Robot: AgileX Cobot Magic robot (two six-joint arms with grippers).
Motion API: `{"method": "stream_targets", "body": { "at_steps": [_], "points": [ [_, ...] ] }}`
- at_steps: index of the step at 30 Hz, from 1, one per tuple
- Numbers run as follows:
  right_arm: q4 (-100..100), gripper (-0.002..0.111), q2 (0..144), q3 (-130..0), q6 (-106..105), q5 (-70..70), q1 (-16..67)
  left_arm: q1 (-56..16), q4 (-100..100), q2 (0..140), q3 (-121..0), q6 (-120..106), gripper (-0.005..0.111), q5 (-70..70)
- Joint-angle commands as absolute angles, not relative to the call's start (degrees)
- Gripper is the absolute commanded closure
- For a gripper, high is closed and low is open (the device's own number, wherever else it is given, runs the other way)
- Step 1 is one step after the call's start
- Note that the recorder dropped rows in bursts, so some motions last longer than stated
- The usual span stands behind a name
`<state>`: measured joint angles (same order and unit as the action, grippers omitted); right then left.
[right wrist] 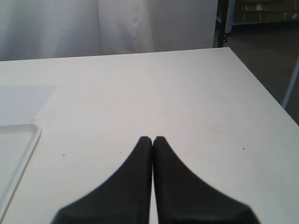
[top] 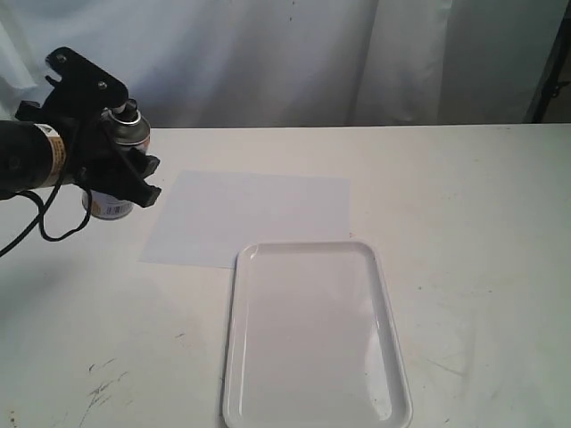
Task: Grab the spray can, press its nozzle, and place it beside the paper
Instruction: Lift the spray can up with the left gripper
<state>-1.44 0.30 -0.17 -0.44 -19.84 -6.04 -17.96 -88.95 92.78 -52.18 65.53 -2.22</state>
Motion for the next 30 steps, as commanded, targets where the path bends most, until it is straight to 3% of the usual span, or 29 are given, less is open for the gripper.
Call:
{"method": "stream_targets", "body": {
  "at_steps": [1, 11, 30],
  "points": [
    [-0.5, 0.108, 0.0, 0.0, -0.5, -19.7, -6.4, -18.3, -89.2, 92.3, -53.0, 65.2, 0.107, -1.3],
    [-8.1, 0.108, 0.0, 0.0, 0.7, 0.0, -6.4, -18.3, -90.0, 92.3, -53.2, 62.5, 0.107, -3.2],
    [-8.5, 0.108, 0.0, -1.8, 9.8, 9.7, -6.4, -18.3, -90.5, 95.6, -55.6, 62.5, 0.107, 0.0]
  ]
}}
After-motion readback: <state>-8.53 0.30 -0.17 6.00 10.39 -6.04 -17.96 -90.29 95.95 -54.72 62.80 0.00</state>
